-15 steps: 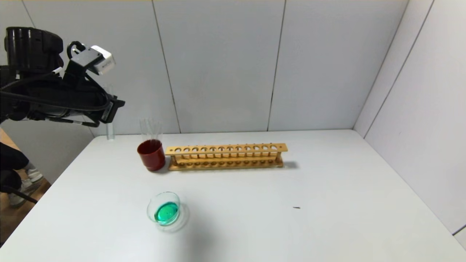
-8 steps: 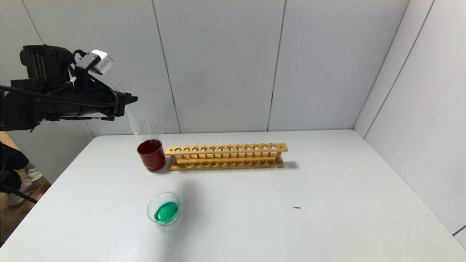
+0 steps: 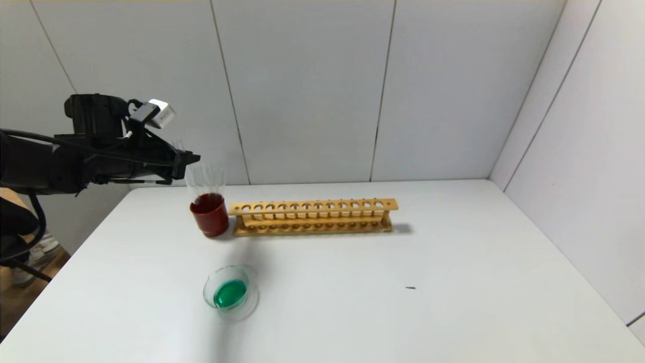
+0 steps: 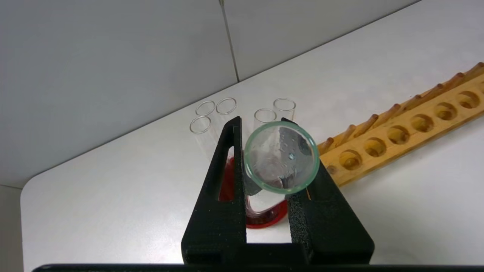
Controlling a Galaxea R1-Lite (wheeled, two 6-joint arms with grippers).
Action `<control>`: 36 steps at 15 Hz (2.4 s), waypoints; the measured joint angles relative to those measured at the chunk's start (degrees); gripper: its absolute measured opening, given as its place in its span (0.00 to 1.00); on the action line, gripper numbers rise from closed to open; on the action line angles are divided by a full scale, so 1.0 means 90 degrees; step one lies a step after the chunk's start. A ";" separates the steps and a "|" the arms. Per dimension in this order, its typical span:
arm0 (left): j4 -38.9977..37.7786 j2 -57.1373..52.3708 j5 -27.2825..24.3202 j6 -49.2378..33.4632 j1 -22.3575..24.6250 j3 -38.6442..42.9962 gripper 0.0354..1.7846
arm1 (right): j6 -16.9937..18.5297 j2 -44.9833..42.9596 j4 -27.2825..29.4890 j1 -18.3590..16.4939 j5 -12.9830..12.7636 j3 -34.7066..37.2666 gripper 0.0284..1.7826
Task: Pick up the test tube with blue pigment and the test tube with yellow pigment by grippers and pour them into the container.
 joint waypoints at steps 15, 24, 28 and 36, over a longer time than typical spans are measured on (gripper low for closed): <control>-0.1170 0.0549 -0.0020 0.0012 -0.0012 0.0486 0.80 | 0.0005 0.0000 0.0000 0.0000 0.0000 0.0000 0.98; -0.1250 -0.1459 0.0028 0.0042 -0.0068 0.1479 0.98 | 0.0003 0.0000 -0.0003 0.0000 -0.0003 0.0000 0.98; -0.1222 -0.4004 0.0200 -0.0043 0.0027 0.3121 0.98 | 0.0005 0.0000 0.0000 0.0000 -0.0003 0.0000 0.98; 0.0335 -0.9887 0.0378 -0.0530 -0.0056 0.5605 0.98 | 0.0005 0.0000 -0.0003 0.0000 -0.0003 0.0000 0.98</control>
